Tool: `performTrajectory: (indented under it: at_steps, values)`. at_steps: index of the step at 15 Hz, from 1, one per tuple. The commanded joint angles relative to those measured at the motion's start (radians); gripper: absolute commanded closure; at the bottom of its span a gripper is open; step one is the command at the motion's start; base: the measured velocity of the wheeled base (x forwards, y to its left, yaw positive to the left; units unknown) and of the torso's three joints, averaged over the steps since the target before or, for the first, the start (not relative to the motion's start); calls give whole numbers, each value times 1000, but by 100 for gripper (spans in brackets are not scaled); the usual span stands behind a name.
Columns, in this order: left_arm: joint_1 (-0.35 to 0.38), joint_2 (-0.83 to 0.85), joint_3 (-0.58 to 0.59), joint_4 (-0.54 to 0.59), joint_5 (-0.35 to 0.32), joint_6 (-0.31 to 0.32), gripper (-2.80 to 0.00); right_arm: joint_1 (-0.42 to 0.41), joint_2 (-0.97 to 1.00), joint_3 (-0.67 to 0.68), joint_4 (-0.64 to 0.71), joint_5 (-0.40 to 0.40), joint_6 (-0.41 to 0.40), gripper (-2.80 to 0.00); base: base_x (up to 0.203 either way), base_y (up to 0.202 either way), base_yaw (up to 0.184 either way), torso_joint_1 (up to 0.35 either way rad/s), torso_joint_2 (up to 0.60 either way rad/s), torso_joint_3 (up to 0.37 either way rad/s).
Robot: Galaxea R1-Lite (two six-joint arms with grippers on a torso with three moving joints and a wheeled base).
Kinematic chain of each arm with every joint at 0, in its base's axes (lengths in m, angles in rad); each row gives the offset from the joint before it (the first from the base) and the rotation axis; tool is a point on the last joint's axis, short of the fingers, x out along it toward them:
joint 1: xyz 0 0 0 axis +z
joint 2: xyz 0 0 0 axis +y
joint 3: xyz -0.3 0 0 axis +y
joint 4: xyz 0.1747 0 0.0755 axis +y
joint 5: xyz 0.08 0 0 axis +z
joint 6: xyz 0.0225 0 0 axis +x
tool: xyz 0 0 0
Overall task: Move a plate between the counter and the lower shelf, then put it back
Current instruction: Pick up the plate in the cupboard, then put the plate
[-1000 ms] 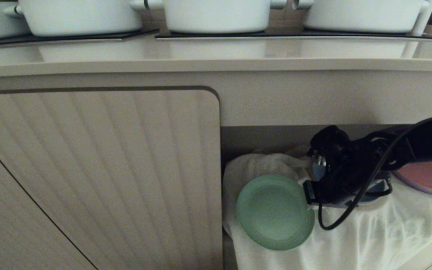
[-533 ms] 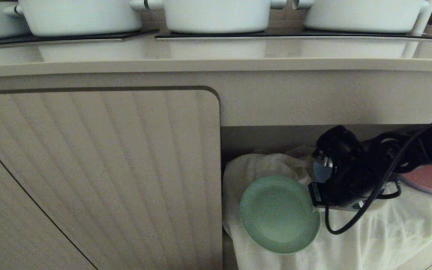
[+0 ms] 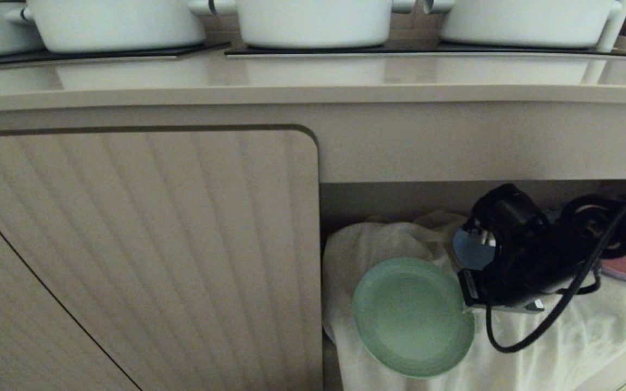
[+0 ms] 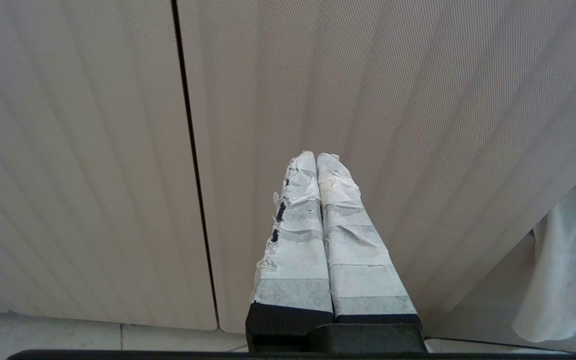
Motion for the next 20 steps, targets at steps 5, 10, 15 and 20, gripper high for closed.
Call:
performTrajectory:
  at_steps: [5, 10, 15, 20]
  values:
    - [0, 0, -1, 0, -1, -1, 0, -23, -99, 96, -1, 36, 7, 0, 0, 0, 0, 0, 0, 0]
    - [0, 0, -1, 0, 2, -1, 0, -62, -179, 177, -4, 84, 7, 0, 0, 0, 0, 0, 0, 0]
    - [0, 0, 0, 0, 2, -1, 0, -124, -256, 235, -5, 140, 6, 0, 0, 0, 0, 0, 0, 0]
    - [0, 0, 0, 0, -1, -1, 0, -146, -336, 302, -4, 169, -2, 0, 0, 0, 0, 0, 0, 0]
